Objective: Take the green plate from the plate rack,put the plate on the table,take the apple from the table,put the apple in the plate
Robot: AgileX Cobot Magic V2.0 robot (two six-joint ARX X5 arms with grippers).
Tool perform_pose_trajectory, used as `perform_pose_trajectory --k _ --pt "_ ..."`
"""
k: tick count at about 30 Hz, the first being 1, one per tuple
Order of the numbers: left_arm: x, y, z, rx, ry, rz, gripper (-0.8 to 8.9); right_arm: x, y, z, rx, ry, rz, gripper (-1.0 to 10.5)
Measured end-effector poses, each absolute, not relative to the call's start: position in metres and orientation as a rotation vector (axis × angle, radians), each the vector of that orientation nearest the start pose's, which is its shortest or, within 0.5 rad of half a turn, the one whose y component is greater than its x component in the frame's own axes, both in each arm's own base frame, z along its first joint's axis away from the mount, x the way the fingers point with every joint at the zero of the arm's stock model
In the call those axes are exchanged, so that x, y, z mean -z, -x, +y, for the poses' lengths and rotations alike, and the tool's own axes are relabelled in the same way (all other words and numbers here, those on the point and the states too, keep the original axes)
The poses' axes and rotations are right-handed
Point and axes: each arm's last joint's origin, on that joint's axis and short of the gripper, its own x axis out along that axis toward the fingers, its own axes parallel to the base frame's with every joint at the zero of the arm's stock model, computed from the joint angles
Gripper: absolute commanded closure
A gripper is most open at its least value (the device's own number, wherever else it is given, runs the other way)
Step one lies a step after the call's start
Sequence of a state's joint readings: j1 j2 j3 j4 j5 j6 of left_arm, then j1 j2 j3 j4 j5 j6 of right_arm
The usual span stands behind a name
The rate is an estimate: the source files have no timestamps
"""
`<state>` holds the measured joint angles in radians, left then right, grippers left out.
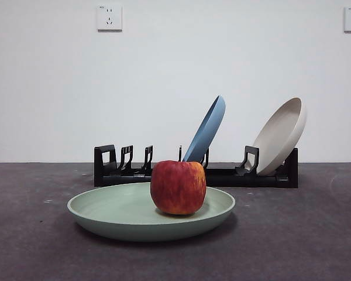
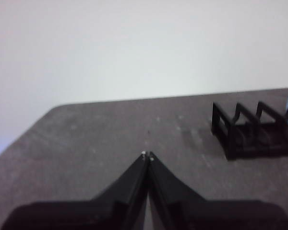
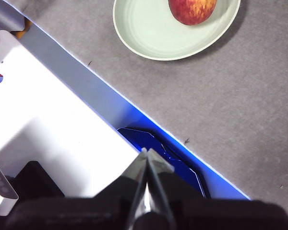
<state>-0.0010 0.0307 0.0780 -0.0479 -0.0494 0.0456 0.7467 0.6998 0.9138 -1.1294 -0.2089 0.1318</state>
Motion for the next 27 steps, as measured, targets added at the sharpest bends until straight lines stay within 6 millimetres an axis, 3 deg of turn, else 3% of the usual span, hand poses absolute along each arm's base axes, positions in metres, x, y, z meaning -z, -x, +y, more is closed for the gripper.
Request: perform_pose_trajectory --k 11,27 --pt "-0.151 -0.095 0.001 -0.049 0.016 0.172 8.17 -0.308 -0.072 0.075 -0.822 0.139 0.969 9.5" --pt "-0.151 -0.095 0.001 -0.050 0.069 0.172 8.17 -0.308 -0.072 0.075 -0.822 0.139 0.969 9.5"
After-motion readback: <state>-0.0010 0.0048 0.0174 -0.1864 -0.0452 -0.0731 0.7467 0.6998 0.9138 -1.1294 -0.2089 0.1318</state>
